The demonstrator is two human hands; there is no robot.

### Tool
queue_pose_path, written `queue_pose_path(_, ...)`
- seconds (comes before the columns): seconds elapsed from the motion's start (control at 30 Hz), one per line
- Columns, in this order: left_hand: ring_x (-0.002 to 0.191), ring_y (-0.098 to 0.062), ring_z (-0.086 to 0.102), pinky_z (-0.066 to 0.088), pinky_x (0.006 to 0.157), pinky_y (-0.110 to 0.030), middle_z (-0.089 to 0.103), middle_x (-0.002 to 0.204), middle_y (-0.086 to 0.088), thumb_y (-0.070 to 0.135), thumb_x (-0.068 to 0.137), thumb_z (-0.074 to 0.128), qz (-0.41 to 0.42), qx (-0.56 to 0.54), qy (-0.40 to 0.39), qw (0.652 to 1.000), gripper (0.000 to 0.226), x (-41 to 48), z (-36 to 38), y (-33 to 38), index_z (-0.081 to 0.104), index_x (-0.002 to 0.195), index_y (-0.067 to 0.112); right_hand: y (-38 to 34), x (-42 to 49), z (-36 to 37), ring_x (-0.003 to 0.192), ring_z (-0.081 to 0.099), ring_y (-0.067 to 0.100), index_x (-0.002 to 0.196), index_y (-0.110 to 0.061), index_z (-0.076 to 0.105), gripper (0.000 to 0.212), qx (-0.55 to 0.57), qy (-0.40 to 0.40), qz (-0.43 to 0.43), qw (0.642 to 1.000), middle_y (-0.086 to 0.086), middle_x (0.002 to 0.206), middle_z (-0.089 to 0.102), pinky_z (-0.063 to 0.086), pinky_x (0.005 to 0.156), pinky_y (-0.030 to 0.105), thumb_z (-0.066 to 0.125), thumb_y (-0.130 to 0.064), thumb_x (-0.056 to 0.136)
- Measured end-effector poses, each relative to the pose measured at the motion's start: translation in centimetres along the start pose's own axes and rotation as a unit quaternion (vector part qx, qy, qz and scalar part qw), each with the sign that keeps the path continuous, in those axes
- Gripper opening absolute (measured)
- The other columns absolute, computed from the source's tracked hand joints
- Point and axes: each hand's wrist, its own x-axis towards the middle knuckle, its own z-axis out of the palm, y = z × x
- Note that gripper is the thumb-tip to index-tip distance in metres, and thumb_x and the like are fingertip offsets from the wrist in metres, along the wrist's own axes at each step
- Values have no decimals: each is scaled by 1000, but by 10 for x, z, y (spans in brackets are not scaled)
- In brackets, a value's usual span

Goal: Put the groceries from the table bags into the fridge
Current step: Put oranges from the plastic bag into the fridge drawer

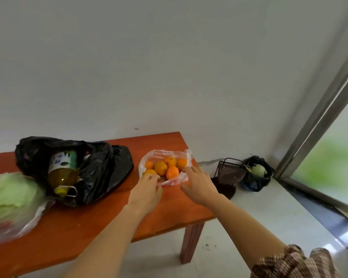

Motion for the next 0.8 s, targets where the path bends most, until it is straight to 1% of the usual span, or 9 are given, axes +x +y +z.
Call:
queue_pose_path(0.07,116,-20,49,43,88,-32,49,127,-1,25,96,43,-2,-4,-18,1000,26,34,16,-17,51,120,20,5,38,19,124,43,27,130,-17,47,39,6,-19,8,1000,5,134,50,38,101,42,49,-28,93)
queue_pose_path(0.2,123,-23,44,42,94,-34,49,125,-3,24,98,42,1,2,-58,998,25,86,41,-44,53,119,16,12,89,52,118,48,31,126,-12,46,35,23,-65,24,997,10,127,51,45,90,43,51,-26,94)
queue_pose_path(0.33,118,-23,46,42,94,-34,49,120,-2,21,99,41,12,7,-107,994,21,137,62,-66,55,114,17,19,135,83,116,50,30,127,-13,47,34,50,-87,62,993,7,126,50,44,84,40,49,-24,95)
queue_pose_path(0.43,128,-27,38,40,97,-39,45,131,-4,24,99,40,14,64,-132,989,26,165,73,-76,50,122,18,21,164,103,117,48,31,120,-13,51,27,63,-91,104,988,8,127,50,40,84,38,44,-22,96)
queue_pose_path(0.53,131,-32,35,43,95,-42,38,143,-9,27,99,42,-1,116,-175,978,37,175,79,-84,39,135,18,23,179,121,116,50,31,119,-15,51,25,76,-99,139,982,7,128,50,43,88,41,44,-20,96)
queue_pose_path(0.6,132,-36,32,42,96,-43,28,149,-13,27,96,49,7,140,-198,970,49,179,83,-89,31,142,18,26,183,127,116,51,33,124,-16,49,33,79,-102,153,980,7,130,46,46,87,44,51,-17,91)
queue_pose_path(0.67,132,-39,32,41,99,-43,23,151,-16,20,94,54,19,171,-199,965,56,182,86,-94,27,144,17,29,187,131,120,49,33,134,-18,42,50,65,-113,176,976,6,135,41,45,88,43,58,-14,86)
queue_pose_path(0.73,128,-39,38,44,96,-42,29,146,-19,8,92,52,28,195,-203,959,56,186,90,-97,28,142,15,31,191,135,124,46,33,141,-21,35,64,42,-123,204,970,5,139,38,45,90,42,63,-15,84)
queue_pose_path(0.8,120,-38,47,48,89,-41,38,138,-21,2,92,49,48,216,-207,953,52,187,92,-98,30,138,14,30,192,141,126,44,34,140,-23,34,63,25,-115,220,968,6,137,40,45,90,43,63,-14,84)
